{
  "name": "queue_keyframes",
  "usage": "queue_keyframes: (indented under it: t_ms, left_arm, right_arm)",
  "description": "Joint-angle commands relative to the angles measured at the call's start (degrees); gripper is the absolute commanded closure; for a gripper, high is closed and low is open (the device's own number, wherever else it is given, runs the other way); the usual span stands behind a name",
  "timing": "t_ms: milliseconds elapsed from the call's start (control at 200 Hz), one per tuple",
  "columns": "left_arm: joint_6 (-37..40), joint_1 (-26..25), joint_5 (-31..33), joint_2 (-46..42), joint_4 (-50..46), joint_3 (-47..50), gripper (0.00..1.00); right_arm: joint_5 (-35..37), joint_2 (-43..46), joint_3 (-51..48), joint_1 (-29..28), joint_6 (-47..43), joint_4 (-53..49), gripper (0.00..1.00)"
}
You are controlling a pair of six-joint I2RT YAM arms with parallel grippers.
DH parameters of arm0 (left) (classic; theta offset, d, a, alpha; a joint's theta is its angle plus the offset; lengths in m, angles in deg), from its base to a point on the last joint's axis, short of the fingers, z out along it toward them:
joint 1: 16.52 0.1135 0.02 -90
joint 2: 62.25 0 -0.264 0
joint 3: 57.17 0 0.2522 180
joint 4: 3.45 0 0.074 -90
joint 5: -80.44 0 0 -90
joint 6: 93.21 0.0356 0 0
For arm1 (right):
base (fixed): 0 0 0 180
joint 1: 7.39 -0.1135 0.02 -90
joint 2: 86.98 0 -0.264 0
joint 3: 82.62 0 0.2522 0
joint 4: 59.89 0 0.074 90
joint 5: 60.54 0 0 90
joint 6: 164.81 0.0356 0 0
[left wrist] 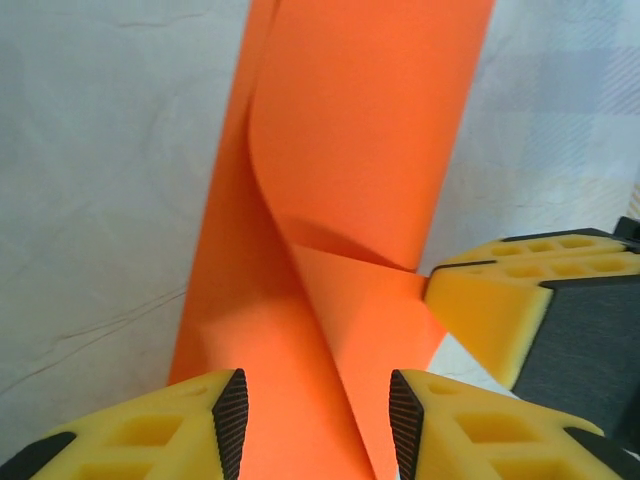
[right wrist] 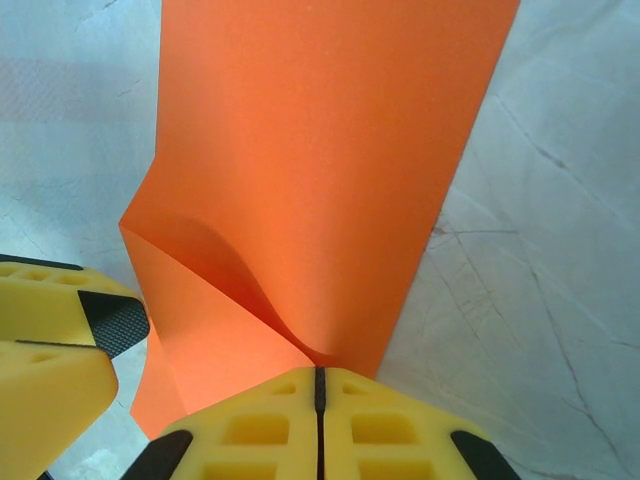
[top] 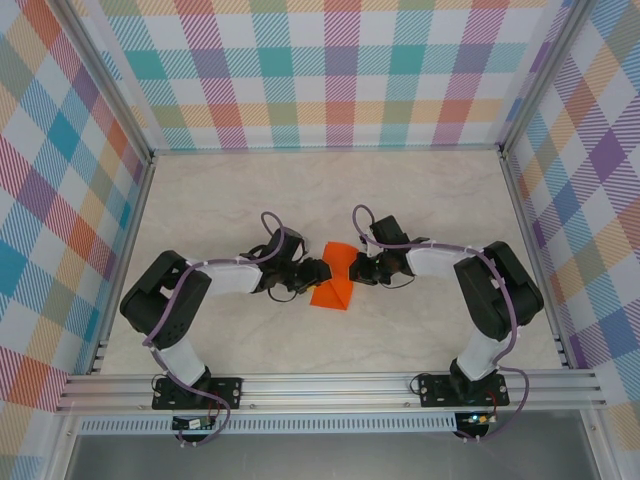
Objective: Fold a paper plane with a square sheet of paper (pick it up from the middle)
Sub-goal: Turn over the paper at the center of the table.
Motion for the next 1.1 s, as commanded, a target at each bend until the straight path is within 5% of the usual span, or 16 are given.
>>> queue_keyframes:
  t_ms: [0, 810, 990, 1095]
  left_arm:
    - [-0.8, -0.3, -3.1, 2.1, 4.3, -0.4, 0.56]
    - [-1.1, -0.9, -5.3, 6.5, 4.5, -4.4, 0.72]
    - [-0.7, -1.1, -4.8, 6.7, 4.2, -4.9, 0.77]
    - [0.0, -1.1, -4.0, 6.5, 3.7, -4.9, 0.85]
  right_arm:
    - [0.6, 1.6, -1.0, 0.6, 0.6, 0.6, 0.93]
    - [-0.2, 1.4, -0.9, 0.7, 0.3, 0.8, 0.92]
    - [-0.2, 4.0, -1.1, 0.8, 1.0, 0.1, 0.81]
    - [-0.9, 8.7, -1.0, 1.0, 1.9, -1.7, 0.65]
